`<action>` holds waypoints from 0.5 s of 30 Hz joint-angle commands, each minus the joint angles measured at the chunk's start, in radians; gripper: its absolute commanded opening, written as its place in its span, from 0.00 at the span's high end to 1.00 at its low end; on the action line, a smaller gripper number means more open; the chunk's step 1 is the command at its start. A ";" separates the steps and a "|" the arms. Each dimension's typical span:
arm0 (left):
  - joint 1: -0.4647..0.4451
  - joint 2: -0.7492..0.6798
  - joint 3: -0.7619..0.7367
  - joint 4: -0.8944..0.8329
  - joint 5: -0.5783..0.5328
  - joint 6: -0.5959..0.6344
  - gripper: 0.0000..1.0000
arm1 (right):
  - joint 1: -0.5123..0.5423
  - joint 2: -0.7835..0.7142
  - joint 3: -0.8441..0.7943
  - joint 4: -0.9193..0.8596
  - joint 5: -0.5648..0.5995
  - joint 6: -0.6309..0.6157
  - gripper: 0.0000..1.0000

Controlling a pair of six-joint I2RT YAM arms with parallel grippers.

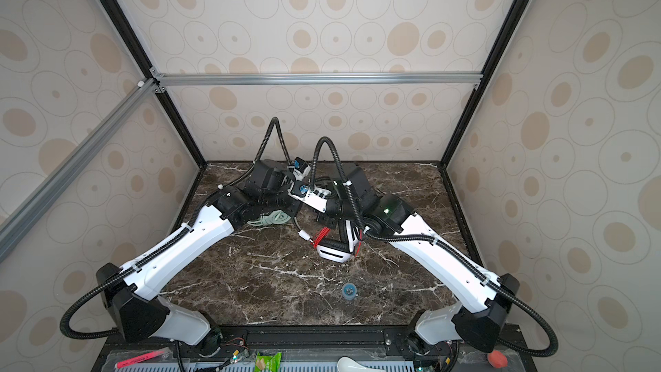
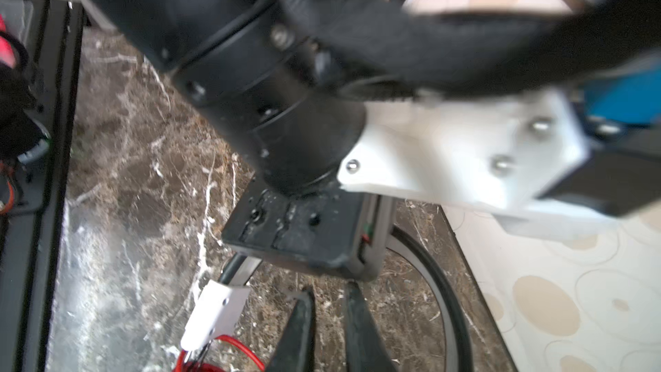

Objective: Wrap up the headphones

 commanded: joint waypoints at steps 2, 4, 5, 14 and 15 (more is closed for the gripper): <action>-0.012 -0.039 0.007 0.097 0.080 -0.072 1.00 | -0.051 -0.101 -0.034 0.129 -0.057 0.130 0.62; -0.012 -0.035 0.013 0.103 0.095 -0.079 1.00 | -0.099 -0.131 -0.046 0.146 -0.124 0.188 0.51; -0.009 -0.034 0.019 0.104 0.104 -0.084 1.00 | -0.125 -0.148 -0.054 0.153 -0.155 0.221 0.45; 0.012 -0.050 0.085 0.100 0.180 -0.140 1.00 | -0.343 -0.306 -0.172 0.240 -0.317 0.454 0.29; 0.016 -0.051 0.096 0.097 0.183 -0.143 1.00 | -0.364 -0.321 -0.193 0.261 -0.331 0.479 0.28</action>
